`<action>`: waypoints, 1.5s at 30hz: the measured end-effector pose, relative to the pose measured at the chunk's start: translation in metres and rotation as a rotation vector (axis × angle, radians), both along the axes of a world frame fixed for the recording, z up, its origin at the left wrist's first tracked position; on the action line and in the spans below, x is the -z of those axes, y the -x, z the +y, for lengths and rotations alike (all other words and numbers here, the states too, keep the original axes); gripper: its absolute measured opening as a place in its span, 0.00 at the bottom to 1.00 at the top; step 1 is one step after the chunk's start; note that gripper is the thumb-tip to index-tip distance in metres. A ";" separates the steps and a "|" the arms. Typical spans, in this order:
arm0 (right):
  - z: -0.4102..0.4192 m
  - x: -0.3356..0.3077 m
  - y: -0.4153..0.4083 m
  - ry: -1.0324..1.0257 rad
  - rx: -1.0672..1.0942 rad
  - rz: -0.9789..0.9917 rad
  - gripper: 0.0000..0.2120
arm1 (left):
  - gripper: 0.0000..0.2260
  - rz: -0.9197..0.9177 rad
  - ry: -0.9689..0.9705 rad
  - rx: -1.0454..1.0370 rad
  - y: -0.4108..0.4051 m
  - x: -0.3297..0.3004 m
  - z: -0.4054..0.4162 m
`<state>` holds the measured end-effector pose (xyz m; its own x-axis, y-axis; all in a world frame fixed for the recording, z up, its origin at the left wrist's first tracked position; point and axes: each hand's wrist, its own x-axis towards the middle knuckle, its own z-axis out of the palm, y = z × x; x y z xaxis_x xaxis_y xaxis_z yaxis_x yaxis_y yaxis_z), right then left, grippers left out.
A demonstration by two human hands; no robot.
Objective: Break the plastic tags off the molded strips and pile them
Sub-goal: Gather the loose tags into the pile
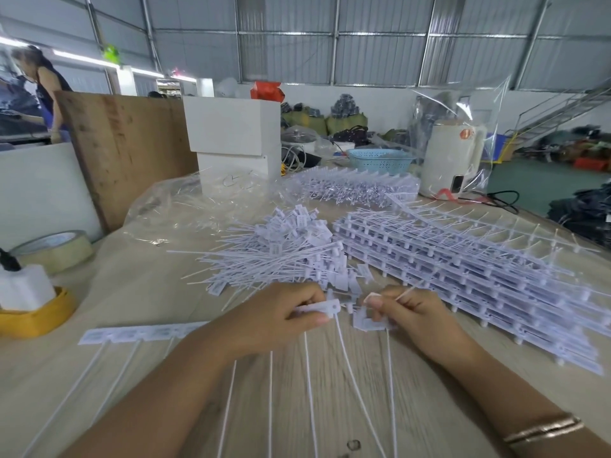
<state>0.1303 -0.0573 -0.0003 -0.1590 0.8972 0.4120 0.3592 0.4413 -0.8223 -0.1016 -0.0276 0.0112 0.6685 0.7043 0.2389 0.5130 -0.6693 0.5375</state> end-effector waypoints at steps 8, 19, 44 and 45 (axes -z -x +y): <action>0.001 0.006 -0.006 -0.165 -0.019 -0.272 0.23 | 0.12 0.031 -0.076 -0.065 0.002 0.002 0.002; -0.005 0.007 0.001 -0.340 0.040 -0.586 0.26 | 0.08 -0.011 0.058 -0.074 -0.008 0.004 -0.006; 0.000 0.004 0.006 -0.376 -0.126 -0.339 0.16 | 0.09 0.044 -0.021 0.044 -0.009 0.000 -0.004; 0.001 0.004 0.007 -0.376 -0.116 -0.351 0.13 | 0.09 0.048 -0.019 0.047 -0.008 0.001 -0.004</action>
<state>0.1232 -0.0563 -0.0044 -0.4347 0.6662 0.6059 0.5160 0.7357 -0.4387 -0.0935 -0.0311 0.0106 0.7120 0.6672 0.2190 0.5055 -0.7034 0.4996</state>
